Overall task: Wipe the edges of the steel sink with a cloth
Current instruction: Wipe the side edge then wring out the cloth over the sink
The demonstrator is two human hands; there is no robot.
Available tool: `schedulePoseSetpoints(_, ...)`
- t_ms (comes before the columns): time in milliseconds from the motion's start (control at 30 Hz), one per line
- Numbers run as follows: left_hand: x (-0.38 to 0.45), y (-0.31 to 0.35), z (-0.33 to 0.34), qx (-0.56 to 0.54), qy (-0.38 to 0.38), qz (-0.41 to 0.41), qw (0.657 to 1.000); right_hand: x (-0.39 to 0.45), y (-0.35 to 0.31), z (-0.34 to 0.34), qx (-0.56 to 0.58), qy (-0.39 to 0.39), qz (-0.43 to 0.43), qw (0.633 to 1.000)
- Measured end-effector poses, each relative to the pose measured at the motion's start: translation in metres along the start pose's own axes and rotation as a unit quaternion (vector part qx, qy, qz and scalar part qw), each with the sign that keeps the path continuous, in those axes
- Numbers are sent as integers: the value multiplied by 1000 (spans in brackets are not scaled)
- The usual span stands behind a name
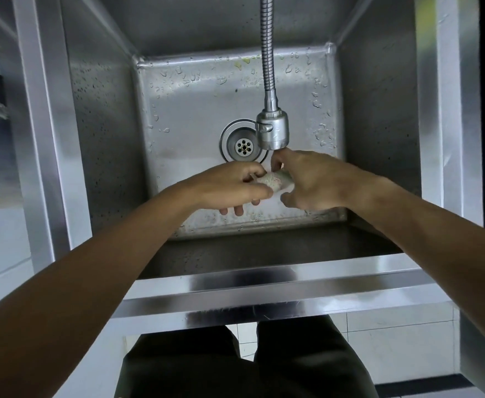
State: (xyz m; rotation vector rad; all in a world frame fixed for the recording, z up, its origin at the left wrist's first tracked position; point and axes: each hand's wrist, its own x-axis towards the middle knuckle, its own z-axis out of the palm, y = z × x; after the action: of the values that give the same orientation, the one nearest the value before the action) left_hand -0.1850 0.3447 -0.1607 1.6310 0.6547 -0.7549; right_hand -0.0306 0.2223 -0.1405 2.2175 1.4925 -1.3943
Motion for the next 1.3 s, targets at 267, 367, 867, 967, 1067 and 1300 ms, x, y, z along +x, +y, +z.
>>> schedulePoseSetpoints(267, -26, -27, -2, -239, -28, 10, 971, -35, 5, 13, 461, 71, -107, 878)
schedulePoseSetpoints(367, -33, -27, 5, -224, 71, 64, 970, -37, 4, 25, 493, 140, -95, 853)
schedulePoseSetpoints(867, -55, -3, 1, -212, 74, 132, 965, -45, -20, 34, 636, 172, -100, 745)
schedulePoseSetpoints(967, -58, -8, 0, -231, 122, 168, 951, -48, -11, 30, 595, 226, -74, 768)
schedulePoseSetpoints(1067, -60, 2, 0, -230, 90, 151, 957, -50, -12, 28, 606, 189, -104, 765)
schedulePoseSetpoints(1300, -51, 16, 12, -270, 207, 164, 926, -44, -15, 18, 687, 251, -77, 677)
